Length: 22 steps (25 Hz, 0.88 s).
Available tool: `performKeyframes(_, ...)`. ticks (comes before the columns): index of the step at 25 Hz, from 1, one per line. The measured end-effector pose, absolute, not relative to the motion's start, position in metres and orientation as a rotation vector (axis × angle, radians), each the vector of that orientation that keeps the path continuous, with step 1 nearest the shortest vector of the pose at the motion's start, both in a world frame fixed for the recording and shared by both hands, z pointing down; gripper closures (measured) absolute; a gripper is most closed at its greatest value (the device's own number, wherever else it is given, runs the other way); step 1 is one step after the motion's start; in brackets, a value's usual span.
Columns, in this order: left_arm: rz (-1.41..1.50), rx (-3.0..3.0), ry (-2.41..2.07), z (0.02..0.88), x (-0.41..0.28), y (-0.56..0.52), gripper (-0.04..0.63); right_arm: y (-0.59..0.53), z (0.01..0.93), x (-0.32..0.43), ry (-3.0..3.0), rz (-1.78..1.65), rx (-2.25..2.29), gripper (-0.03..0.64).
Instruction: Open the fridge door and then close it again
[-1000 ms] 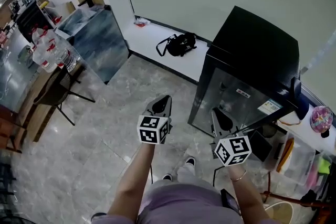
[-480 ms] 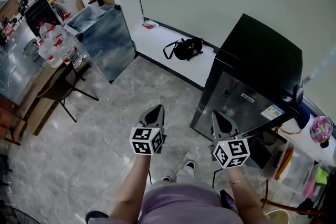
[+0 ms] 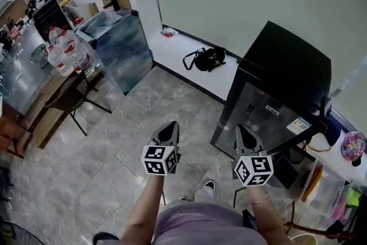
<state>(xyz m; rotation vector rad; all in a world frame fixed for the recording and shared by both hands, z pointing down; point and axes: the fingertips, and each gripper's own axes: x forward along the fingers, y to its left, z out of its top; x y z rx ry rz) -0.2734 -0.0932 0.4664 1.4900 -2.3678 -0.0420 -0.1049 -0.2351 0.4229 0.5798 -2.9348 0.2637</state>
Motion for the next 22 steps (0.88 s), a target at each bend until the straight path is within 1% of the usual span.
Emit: performKeyframes(22,-0.017,1.476,-2.379,0.468,-0.261,-0.090,0.592,-0.243,0.429,-0.092,-2.904,0.308,0.648,0.615)
